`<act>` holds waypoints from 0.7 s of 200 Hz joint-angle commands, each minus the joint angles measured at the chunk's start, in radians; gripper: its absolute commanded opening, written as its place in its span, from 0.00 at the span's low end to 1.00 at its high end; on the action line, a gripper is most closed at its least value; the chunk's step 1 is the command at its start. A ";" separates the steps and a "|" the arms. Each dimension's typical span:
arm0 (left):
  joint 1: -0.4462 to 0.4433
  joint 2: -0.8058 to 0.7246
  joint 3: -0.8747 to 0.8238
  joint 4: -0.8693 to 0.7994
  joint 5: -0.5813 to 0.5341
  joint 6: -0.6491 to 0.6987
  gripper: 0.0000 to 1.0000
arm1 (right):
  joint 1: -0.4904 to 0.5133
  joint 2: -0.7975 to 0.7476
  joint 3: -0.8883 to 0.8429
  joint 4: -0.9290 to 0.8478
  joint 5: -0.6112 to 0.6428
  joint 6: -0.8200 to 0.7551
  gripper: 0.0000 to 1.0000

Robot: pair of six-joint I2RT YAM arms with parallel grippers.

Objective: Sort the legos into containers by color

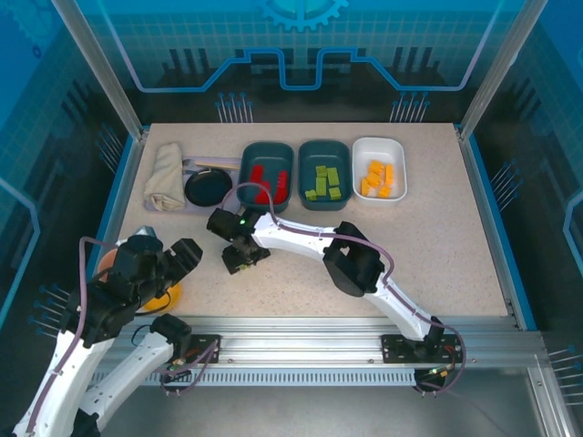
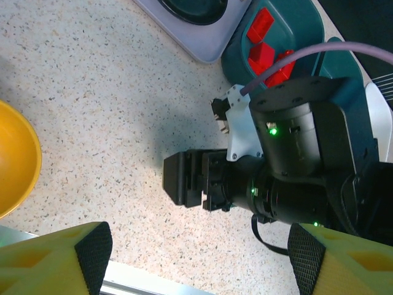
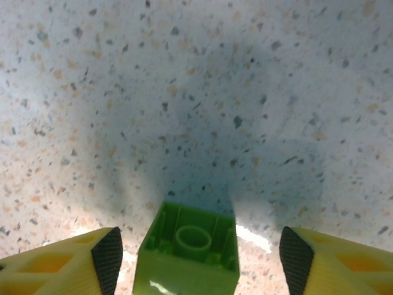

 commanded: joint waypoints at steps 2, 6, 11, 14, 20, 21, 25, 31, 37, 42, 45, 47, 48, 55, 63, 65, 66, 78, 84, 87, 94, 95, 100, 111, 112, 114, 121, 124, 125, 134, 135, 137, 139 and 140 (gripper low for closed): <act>0.004 -0.014 -0.016 0.001 0.023 -0.013 0.79 | -0.013 0.027 0.034 -0.052 0.010 0.025 0.63; 0.005 -0.014 -0.018 0.002 0.025 -0.012 0.79 | -0.013 0.027 0.034 -0.053 0.010 0.026 0.61; 0.005 -0.014 -0.019 0.004 0.029 -0.014 0.79 | -0.013 0.026 0.034 -0.058 0.013 0.029 0.58; 0.004 -0.014 -0.020 0.006 0.029 -0.014 0.79 | -0.014 0.024 0.034 -0.058 0.014 0.029 0.57; 0.005 -0.014 -0.023 0.011 0.033 -0.015 0.78 | -0.014 0.019 0.030 -0.057 0.016 0.028 0.54; 0.004 -0.014 -0.024 0.011 0.034 -0.015 0.78 | -0.014 0.017 0.030 -0.057 0.016 0.028 0.53; 0.005 -0.014 -0.025 0.015 0.036 -0.016 0.78 | -0.014 0.011 0.027 -0.057 0.017 0.027 0.51; 0.004 -0.014 -0.028 0.022 0.042 -0.016 0.78 | -0.014 0.003 0.021 -0.057 0.019 0.027 0.48; 0.004 -0.014 -0.032 0.030 0.050 -0.014 0.78 | -0.015 -0.009 0.014 -0.055 0.023 0.027 0.45; 0.004 -0.012 -0.035 0.039 0.058 -0.014 0.78 | -0.015 -0.020 0.008 -0.053 0.025 0.025 0.43; 0.004 -0.010 -0.038 0.045 0.065 -0.012 0.78 | -0.015 -0.027 0.005 -0.051 0.030 0.025 0.41; 0.004 -0.009 -0.040 0.048 0.069 -0.012 0.78 | -0.015 -0.035 -0.001 -0.051 0.031 0.025 0.40; 0.004 -0.009 -0.041 0.049 0.071 -0.011 0.78 | -0.015 -0.035 -0.001 -0.051 0.031 0.025 0.40; 0.004 -0.003 -0.048 0.065 0.089 -0.006 0.78 | -0.017 -0.059 -0.011 -0.048 0.040 0.024 0.38; 0.005 0.008 -0.057 0.091 0.114 -0.001 0.78 | -0.020 -0.074 -0.026 -0.048 0.049 0.024 0.36; 0.005 0.010 -0.060 0.100 0.121 0.001 0.78 | -0.021 -0.096 -0.028 -0.047 0.052 0.023 0.36; 0.005 0.012 -0.061 0.105 0.125 0.001 0.78 | -0.022 -0.102 -0.029 -0.048 0.053 0.024 0.36; 0.005 0.037 -0.078 0.165 0.174 0.009 0.78 | -0.037 -0.151 -0.052 -0.053 0.070 0.025 0.35; 0.004 0.055 -0.085 0.204 0.200 0.011 0.78 | -0.053 -0.183 -0.072 -0.051 0.078 0.027 0.34; 0.003 0.064 -0.090 0.219 0.214 0.011 0.78 | -0.057 -0.193 -0.078 -0.051 0.079 0.027 0.34; 0.001 0.088 -0.094 0.268 0.236 0.012 0.78 | -0.076 -0.228 -0.100 -0.046 0.087 0.027 0.34; 0.002 0.093 -0.094 0.275 0.240 0.012 0.78 | -0.079 -0.233 -0.103 -0.045 0.087 0.027 0.34; -0.002 0.114 -0.094 0.305 0.251 0.013 0.78 | -0.099 -0.262 -0.124 -0.042 0.093 0.027 0.34; -0.015 0.163 -0.084 0.366 0.262 0.019 0.78 | -0.145 -0.313 -0.155 -0.034 0.100 0.022 0.33; -0.017 0.171 -0.083 0.372 0.264 0.019 0.78 | -0.149 -0.317 -0.157 -0.034 0.100 0.022 0.33; -0.020 0.182 -0.081 0.382 0.264 0.021 0.78 | -0.154 -0.321 -0.160 -0.033 0.100 0.021 0.33; -0.028 0.223 -0.067 0.415 0.271 0.029 0.79 | -0.188 -0.348 -0.174 -0.030 0.103 0.018 0.33; -0.029 0.241 -0.062 0.431 0.275 0.032 0.78 | -0.201 -0.358 -0.178 -0.026 0.102 0.017 0.33; -0.031 0.246 -0.059 0.436 0.277 0.033 0.78 | -0.207 -0.361 -0.180 -0.024 0.102 0.017 0.33; -0.036 0.304 -0.036 0.477 0.289 0.042 0.78 | -0.263 -0.387 -0.197 -0.005 0.094 0.009 0.33; -0.037 0.311 -0.034 0.481 0.291 0.042 0.78 | -0.266 -0.389 -0.198 -0.004 0.093 0.008 0.33; -0.037 0.324 -0.029 0.490 0.294 0.044 0.79 | -0.278 -0.391 -0.199 0.000 0.091 0.007 0.33; -0.038 0.335 -0.024 0.497 0.296 0.045 0.79 | -0.291 -0.393 -0.201 0.003 0.089 0.005 0.33; -0.039 0.348 -0.021 0.502 0.296 0.046 0.79 | -0.295 -0.394 -0.201 0.004 0.089 0.004 0.33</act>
